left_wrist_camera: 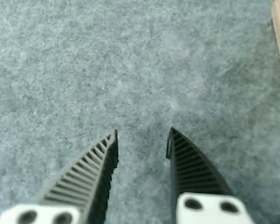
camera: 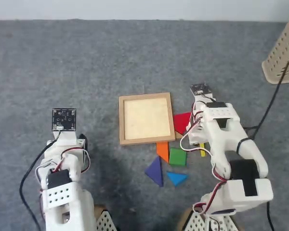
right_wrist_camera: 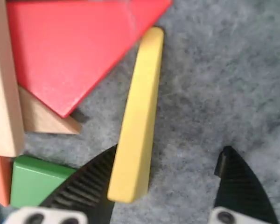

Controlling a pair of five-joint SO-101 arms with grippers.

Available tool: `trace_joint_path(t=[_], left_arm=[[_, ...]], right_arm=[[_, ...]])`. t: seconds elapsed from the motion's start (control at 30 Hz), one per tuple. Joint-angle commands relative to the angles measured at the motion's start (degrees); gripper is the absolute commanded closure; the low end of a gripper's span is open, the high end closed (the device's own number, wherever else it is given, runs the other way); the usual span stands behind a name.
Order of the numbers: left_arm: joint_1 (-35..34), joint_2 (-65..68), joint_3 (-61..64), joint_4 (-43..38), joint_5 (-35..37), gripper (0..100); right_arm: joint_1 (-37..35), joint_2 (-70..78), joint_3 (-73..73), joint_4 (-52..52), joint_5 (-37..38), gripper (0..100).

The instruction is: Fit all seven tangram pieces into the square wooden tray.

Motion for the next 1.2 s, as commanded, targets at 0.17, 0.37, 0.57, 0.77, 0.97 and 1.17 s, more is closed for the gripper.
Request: trace_joint_path(t=[0.17, 0.37, 0.57, 0.77, 0.97, 1.17], left_arm=[[-0.4, -1.1, -0.2, -1.5, -0.4, 83], [-0.4, -1.1, -0.2, -1.5, -0.4, 83], [-0.4, -1.1, -0.2, -1.5, -0.4, 83], [-0.4, -1.1, -0.2, -1.5, -0.4, 83], [-0.4, -1.1, -0.2, -1.5, -0.4, 83], [-0.4, -1.1, -0.2, -1.5, -0.4, 83]], right_arm=[[1.2, 0.4, -2.1, -0.8, -1.1, 92.9], [1.3, 0.0, -2.1, -0.5, -1.1, 99.2], [1.2, -8.6, 1.3, 0.1, -1.2, 99.3], [0.7, -22.3, 8.1, -0.1, -1.2, 99.3], [0.7, -30.2, 14.2, -0.9, -0.7, 99.3], [0.7, -30.9, 16.5, -4.1, 0.5, 99.3]])
